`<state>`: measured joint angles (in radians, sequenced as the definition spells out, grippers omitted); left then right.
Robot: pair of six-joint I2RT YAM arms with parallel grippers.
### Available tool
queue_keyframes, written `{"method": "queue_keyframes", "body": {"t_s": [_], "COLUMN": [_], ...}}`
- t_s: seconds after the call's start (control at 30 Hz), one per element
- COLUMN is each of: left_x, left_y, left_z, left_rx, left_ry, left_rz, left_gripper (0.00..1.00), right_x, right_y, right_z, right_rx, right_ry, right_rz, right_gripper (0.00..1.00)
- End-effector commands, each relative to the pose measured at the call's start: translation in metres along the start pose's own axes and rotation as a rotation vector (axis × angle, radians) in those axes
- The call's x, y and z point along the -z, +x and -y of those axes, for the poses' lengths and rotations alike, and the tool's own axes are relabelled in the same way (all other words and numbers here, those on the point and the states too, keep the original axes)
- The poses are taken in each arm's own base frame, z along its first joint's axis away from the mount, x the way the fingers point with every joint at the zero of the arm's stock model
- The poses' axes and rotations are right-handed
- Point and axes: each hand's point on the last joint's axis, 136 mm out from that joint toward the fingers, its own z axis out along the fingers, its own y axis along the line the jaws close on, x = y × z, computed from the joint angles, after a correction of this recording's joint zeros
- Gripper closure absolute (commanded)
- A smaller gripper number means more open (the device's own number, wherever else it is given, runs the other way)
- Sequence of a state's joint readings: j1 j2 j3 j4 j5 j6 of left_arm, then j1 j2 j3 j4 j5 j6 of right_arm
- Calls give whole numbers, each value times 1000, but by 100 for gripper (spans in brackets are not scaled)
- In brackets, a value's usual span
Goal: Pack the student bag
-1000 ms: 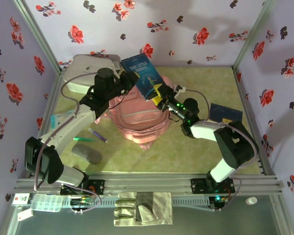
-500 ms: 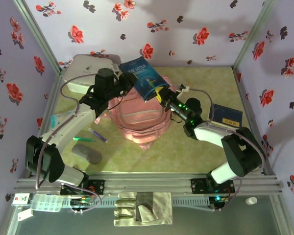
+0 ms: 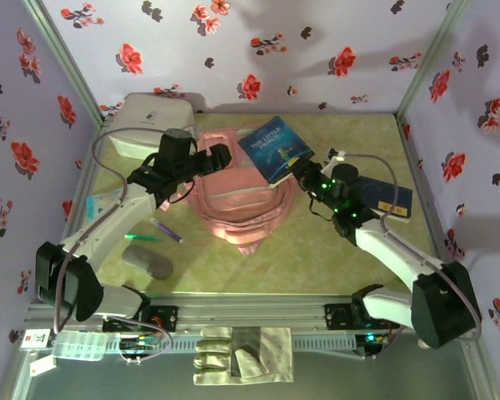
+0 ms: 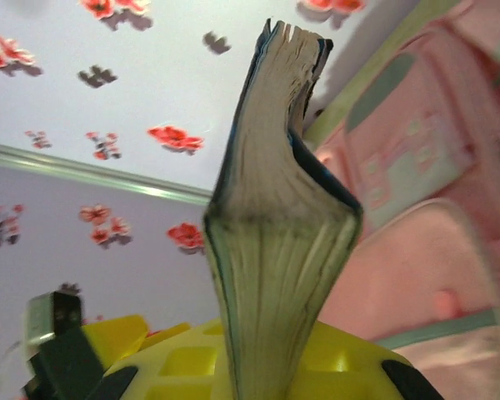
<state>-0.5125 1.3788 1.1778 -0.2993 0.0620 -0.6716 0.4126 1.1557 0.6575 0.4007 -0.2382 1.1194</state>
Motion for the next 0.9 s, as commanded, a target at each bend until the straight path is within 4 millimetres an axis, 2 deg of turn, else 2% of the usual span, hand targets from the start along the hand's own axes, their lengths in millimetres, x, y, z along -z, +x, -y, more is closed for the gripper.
{"method": "queue_keyframes", "body": {"t_s": [0.0, 0.07, 0.3, 0.5, 0.6, 0.73, 0.87], "left_x": [11, 10, -9, -35, -44, -56, -66], "left_y": [7, 16, 67, 103, 123, 139, 144], "left_z": [3, 10, 27, 8, -1, -10, -14], "left_rx": [-278, -387, -743, -883, -958, -1007, -1049], "left_ry": [-28, -20, 8, -47, -60, -70, -87], "left_rz": [-49, -81, -258, -423, -514, -616, -648], "left_gripper": [4, 0, 0, 1, 6, 14, 15], "right_x": [18, 26, 41, 47, 48, 48, 47], "right_y": [-26, -32, -45, -48, -47, -47, -45], "right_z": [-13, -9, 1, 6, 10, 14, 18], "right_rx": [142, 160, 181, 184, 178, 166, 154], "right_ry": [49, 87, 154, 167, 173, 181, 189], "right_rz": [88, 113, 156, 163, 163, 160, 141], "right_gripper": [87, 87, 84, 82, 82, 84, 85]}}
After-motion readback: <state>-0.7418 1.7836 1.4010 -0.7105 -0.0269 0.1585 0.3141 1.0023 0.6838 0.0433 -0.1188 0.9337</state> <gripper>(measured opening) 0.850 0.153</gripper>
